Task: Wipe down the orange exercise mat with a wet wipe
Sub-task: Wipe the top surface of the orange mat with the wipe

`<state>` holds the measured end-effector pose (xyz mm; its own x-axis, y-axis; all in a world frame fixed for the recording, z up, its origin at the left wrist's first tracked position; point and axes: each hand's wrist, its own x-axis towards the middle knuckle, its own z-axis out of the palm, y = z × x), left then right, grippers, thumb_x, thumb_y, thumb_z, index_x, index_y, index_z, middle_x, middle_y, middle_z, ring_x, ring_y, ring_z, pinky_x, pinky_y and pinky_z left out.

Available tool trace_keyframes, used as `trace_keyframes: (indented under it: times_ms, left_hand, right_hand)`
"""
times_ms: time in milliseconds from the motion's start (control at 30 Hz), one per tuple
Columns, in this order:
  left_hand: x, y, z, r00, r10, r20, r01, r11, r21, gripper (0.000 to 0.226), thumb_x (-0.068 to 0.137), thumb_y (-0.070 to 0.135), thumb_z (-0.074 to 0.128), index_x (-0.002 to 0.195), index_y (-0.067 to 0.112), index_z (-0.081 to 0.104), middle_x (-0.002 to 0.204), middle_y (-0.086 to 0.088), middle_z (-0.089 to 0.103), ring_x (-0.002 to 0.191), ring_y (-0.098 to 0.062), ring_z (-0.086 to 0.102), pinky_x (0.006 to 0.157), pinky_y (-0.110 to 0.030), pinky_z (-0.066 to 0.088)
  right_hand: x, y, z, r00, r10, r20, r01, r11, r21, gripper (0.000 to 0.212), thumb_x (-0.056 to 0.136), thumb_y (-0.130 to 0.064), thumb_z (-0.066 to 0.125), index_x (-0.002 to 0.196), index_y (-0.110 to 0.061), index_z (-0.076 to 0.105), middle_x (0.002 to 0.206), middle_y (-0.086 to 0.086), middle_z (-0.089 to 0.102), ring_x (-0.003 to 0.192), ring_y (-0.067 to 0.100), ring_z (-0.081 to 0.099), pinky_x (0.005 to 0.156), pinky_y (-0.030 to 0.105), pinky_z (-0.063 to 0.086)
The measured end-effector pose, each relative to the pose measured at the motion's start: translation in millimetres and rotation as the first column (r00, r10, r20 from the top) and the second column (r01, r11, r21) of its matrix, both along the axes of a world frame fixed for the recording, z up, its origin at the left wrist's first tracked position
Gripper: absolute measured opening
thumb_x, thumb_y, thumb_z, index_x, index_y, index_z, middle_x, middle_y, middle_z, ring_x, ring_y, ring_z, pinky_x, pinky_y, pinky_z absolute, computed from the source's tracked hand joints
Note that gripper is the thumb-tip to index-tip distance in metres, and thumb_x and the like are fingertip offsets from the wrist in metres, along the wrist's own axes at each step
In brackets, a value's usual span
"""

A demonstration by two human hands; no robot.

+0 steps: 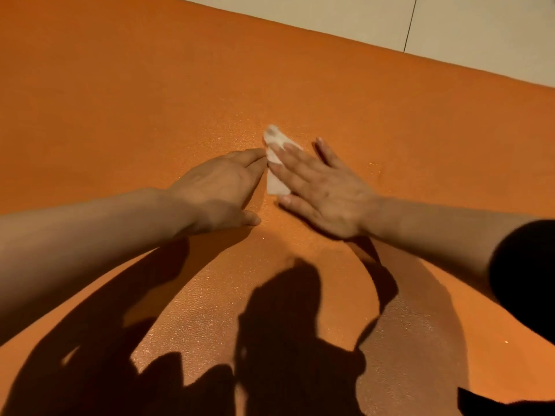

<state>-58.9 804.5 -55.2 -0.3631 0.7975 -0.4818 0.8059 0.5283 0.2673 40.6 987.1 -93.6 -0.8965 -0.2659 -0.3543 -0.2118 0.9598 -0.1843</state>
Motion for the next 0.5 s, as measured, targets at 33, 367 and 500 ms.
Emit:
trace_keyframes:
  times_ms: [33,367,500]
  left_hand:
    - [-2,3,0,1.000,0.004,-0.009,-0.004,1.000,-0.004,0.097,0.083,0.048,0.069,0.154,0.016,0.012,0.162,0.003,0.005,0.146,-0.016,0.013,0.114,-0.024,0.017]
    - [-23,17,-6,0.999,0.017,-0.050,-0.017,1.000,-0.006,0.100,0.083,0.049,0.068,0.154,0.016,0.008,0.162,0.005,0.001,0.147,-0.015,0.009,0.115,-0.024,0.014]
    - [-26,31,-11,0.998,0.011,-0.067,-0.009,1.000,0.027,0.100,0.082,0.049,0.068,0.154,0.015,0.008,0.162,0.003,0.002,0.147,-0.017,0.008,0.116,-0.025,0.014]
  right_hand:
    - [-9,12,-2,1.000,-0.015,-0.012,0.016,1.000,0.026,0.070,0.095,-0.059,-0.004,0.154,-0.023,-0.012,0.161,0.000,-0.018,0.147,0.014,-0.017,0.117,0.046,-0.018]
    - [8,6,4,0.979,-0.204,0.029,0.205,0.978,-0.044,0.080,0.089,-0.063,-0.010,0.155,-0.018,-0.009,0.160,0.002,-0.020,0.146,0.017,-0.024,0.119,0.043,-0.015]
    - [-42,29,-7,0.990,-0.114,-0.081,0.116,0.993,0.016,0.074,0.092,-0.058,-0.005,0.155,-0.021,-0.004,0.162,0.001,-0.011,0.149,0.015,-0.012,0.118,0.047,-0.014]
